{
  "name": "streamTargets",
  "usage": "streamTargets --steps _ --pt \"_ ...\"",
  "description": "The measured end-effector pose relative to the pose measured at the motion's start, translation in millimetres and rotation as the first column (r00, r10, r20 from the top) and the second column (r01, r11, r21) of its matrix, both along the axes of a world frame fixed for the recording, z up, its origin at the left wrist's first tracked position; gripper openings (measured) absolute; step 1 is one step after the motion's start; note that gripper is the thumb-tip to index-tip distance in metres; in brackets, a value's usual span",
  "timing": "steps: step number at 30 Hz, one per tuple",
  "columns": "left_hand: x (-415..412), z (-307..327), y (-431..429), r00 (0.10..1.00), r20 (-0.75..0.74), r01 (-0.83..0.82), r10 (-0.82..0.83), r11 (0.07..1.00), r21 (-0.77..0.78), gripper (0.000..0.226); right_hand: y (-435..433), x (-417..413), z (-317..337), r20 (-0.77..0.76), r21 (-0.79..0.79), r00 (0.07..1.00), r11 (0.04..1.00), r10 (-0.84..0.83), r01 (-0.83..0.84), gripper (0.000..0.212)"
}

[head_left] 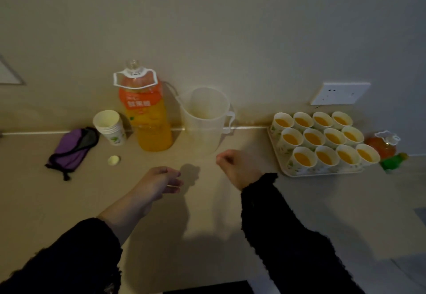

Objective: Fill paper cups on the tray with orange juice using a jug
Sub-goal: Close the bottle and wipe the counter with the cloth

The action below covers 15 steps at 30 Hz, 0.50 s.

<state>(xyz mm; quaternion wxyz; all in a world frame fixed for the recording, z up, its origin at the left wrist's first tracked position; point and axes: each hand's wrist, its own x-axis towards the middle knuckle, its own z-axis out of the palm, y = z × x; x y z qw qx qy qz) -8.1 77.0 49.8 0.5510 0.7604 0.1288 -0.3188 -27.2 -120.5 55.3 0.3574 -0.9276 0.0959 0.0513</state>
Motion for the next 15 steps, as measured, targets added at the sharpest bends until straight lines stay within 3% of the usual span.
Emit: streamTargets --steps 4,15 --pt "-5 -4 33 0.999 -0.022 -0.040 0.040 0.999 0.010 0.022 47 -7 -11 -0.058 0.029 0.989 0.990 0.137 -0.135 0.026" --pt "12 -27 76 0.980 -0.027 -0.191 0.195 0.976 0.107 0.024 89 16 -40 -0.112 0.138 0.950 0.952 0.290 -0.274 0.025"
